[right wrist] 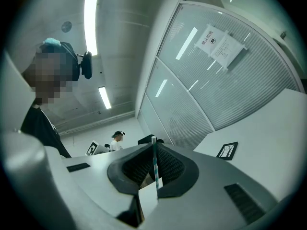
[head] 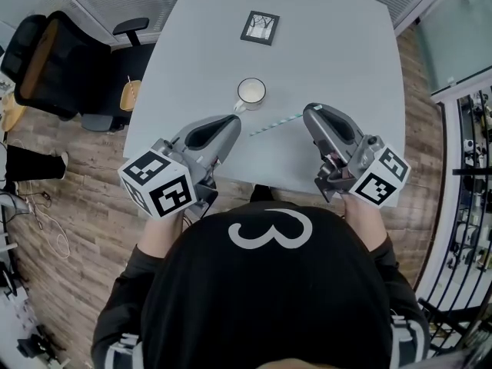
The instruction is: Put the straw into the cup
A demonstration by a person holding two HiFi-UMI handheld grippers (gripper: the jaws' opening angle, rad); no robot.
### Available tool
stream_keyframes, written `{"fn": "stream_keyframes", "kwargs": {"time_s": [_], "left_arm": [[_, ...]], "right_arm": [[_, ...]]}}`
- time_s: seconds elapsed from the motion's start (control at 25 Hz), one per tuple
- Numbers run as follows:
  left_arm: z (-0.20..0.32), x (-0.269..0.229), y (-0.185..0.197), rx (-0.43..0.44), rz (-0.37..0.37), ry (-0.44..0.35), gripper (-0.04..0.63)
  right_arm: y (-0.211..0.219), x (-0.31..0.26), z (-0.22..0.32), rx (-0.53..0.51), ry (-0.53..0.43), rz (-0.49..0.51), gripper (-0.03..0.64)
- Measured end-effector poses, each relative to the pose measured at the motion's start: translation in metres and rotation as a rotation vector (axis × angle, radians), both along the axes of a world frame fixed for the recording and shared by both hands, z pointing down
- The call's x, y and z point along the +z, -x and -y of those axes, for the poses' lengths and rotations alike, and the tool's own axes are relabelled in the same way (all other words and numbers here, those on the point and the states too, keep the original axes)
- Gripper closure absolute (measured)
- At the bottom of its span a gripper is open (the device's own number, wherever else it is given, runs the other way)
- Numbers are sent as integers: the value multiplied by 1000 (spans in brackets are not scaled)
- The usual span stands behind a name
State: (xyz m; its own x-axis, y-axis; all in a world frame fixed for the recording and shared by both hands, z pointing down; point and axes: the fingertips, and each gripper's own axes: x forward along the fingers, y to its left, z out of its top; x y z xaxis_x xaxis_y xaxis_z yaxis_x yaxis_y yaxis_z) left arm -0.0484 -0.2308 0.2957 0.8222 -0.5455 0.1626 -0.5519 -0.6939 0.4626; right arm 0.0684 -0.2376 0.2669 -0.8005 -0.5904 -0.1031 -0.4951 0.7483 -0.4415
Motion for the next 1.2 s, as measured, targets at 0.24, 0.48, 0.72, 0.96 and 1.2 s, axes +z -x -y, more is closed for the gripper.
{"fn": "stream_keyframes", "kwargs": {"time_s": [0.24,0.48,0.72,0.96,1.2], "left_arm": [[16,10,6,-21,-6,25,577],[41,25,15,-39,-16,58,577],[56,37,19,-43,-16,79,577],[54,39,19,-45,-18,87,577],[59,46,19,-44,-20,105,577]], "right_arm": [[4,3,19,-5,-6,-2,586],[10,9,50,-5,-7,-17,586],[18,13,71,-9,-28,-47,586],[19,13,71,-6,-34,-63,586],[17,18,83,9,-23,-67,586]]}}
